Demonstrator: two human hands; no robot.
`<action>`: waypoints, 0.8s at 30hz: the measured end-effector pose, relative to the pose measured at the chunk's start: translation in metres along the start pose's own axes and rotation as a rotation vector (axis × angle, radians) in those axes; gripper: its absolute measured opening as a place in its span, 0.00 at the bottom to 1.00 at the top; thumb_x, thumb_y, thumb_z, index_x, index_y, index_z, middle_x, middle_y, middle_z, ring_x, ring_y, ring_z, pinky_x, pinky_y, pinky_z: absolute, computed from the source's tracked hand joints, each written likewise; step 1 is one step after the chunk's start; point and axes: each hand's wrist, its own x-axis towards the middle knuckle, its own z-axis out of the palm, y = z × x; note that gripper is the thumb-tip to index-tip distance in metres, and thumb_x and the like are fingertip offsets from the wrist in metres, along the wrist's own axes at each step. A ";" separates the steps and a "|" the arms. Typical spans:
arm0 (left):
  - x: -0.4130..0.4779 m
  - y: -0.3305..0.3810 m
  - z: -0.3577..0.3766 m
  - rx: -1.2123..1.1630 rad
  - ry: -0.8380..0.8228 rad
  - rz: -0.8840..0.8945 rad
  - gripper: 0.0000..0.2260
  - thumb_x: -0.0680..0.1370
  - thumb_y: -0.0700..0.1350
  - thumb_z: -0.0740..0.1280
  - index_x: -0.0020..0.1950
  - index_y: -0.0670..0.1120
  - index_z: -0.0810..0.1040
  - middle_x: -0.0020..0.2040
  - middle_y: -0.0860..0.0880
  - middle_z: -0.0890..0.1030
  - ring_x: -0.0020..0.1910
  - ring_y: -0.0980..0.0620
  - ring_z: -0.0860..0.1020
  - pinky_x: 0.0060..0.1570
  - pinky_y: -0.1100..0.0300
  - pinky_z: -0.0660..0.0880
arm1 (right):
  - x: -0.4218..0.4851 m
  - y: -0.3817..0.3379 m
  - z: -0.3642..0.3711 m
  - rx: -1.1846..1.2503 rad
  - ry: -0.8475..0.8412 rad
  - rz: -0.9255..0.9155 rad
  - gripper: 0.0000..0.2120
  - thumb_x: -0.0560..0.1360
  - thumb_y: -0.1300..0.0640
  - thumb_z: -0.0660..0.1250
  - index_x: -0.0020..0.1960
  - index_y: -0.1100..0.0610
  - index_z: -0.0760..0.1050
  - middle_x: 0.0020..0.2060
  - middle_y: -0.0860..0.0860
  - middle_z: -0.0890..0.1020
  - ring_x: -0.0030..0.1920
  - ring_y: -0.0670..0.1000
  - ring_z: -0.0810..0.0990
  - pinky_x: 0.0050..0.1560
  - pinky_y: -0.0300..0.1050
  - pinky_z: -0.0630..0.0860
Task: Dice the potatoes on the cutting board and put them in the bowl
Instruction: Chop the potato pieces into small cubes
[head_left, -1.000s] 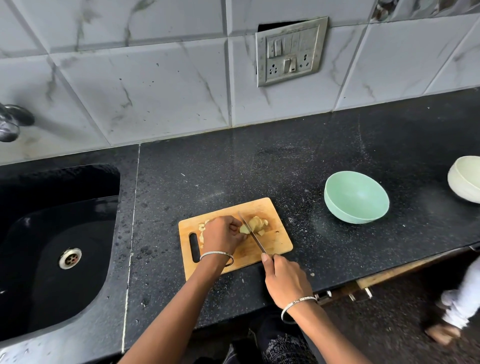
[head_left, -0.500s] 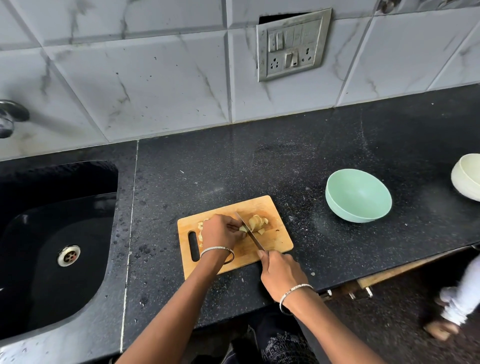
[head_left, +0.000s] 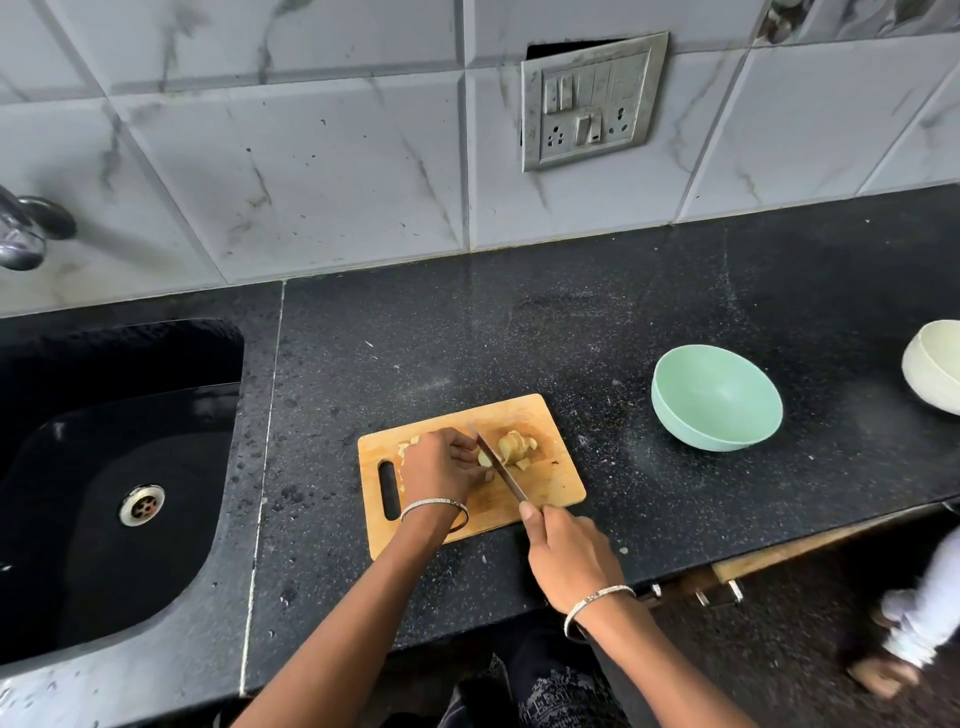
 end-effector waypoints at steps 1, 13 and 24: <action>-0.001 0.000 0.000 0.018 0.011 0.000 0.16 0.61 0.40 0.81 0.46 0.44 0.83 0.37 0.49 0.83 0.37 0.54 0.82 0.45 0.57 0.81 | -0.002 -0.001 0.002 -0.012 0.000 -0.009 0.23 0.82 0.40 0.45 0.51 0.52 0.74 0.48 0.54 0.81 0.52 0.60 0.79 0.46 0.52 0.72; 0.000 0.002 -0.002 0.162 0.030 0.002 0.07 0.65 0.44 0.79 0.39 0.50 0.84 0.34 0.53 0.84 0.34 0.56 0.81 0.42 0.56 0.81 | -0.004 -0.002 0.001 -0.117 0.096 -0.082 0.22 0.82 0.42 0.46 0.54 0.51 0.75 0.46 0.53 0.83 0.47 0.59 0.81 0.38 0.49 0.69; -0.001 0.002 0.001 0.132 0.035 -0.046 0.07 0.66 0.41 0.78 0.41 0.49 0.86 0.38 0.51 0.85 0.38 0.55 0.82 0.45 0.57 0.79 | 0.004 -0.012 0.002 -0.120 0.001 0.022 0.20 0.83 0.43 0.48 0.53 0.54 0.74 0.51 0.55 0.81 0.52 0.61 0.80 0.43 0.49 0.70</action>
